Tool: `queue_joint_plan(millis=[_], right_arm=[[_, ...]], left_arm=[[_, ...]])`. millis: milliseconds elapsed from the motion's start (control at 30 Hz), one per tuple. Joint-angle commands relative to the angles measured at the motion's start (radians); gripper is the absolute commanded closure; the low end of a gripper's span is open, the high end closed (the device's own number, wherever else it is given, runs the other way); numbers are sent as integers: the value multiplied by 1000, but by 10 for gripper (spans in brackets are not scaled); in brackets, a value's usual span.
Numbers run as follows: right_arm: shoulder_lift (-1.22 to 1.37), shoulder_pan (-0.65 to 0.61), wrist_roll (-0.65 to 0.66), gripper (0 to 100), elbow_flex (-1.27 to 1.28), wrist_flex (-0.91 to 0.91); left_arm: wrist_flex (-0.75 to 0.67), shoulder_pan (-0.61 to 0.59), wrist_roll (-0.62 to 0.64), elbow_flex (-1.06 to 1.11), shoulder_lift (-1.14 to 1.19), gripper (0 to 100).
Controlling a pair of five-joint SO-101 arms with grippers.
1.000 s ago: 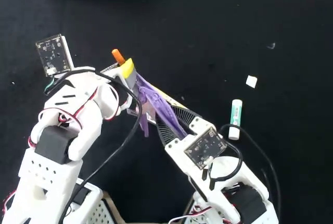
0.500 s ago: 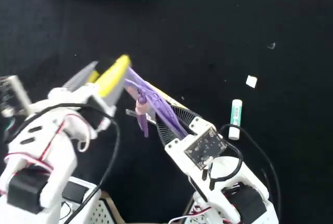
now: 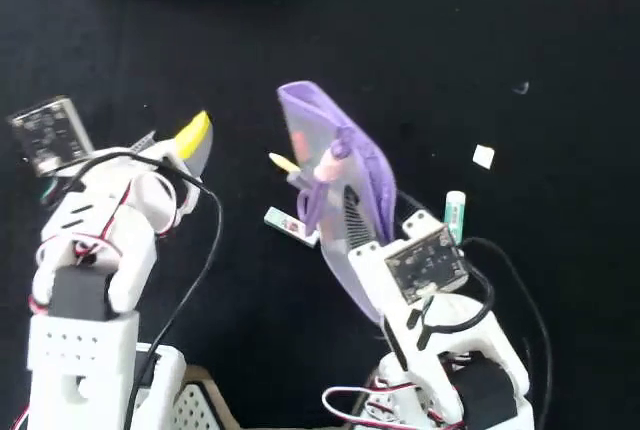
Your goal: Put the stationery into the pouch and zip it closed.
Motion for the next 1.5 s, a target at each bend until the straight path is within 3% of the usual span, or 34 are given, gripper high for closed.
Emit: queue_joint_plan(millis=[0,200,367,500,733,867,1133,1333,1467], right_arm=[[-85,61,9,988,-96,5],[-79,115,9,988,-196,63],[-77,149,6,988,-225,68],[-76,153,3,988,-226,69],[-77,153,8,988,-229,83],[-77,153,8,988,-229,104],[-81,157,9,988,-229,106],[-79,331,9,988,-229,81],[-79,356,9,988,-231,80]], left_arm=[[-80,56,-135,62,31,759],[-87,177,-496,111,84,762],[-68,191,-569,65,201,762],[137,216,-631,-122,422,761],[470,317,-948,-423,701,762],[551,360,-1155,-481,760,762],[318,364,-1568,-302,862,762],[38,332,-1662,-200,913,762],[-18,340,-1680,-214,967,762]])
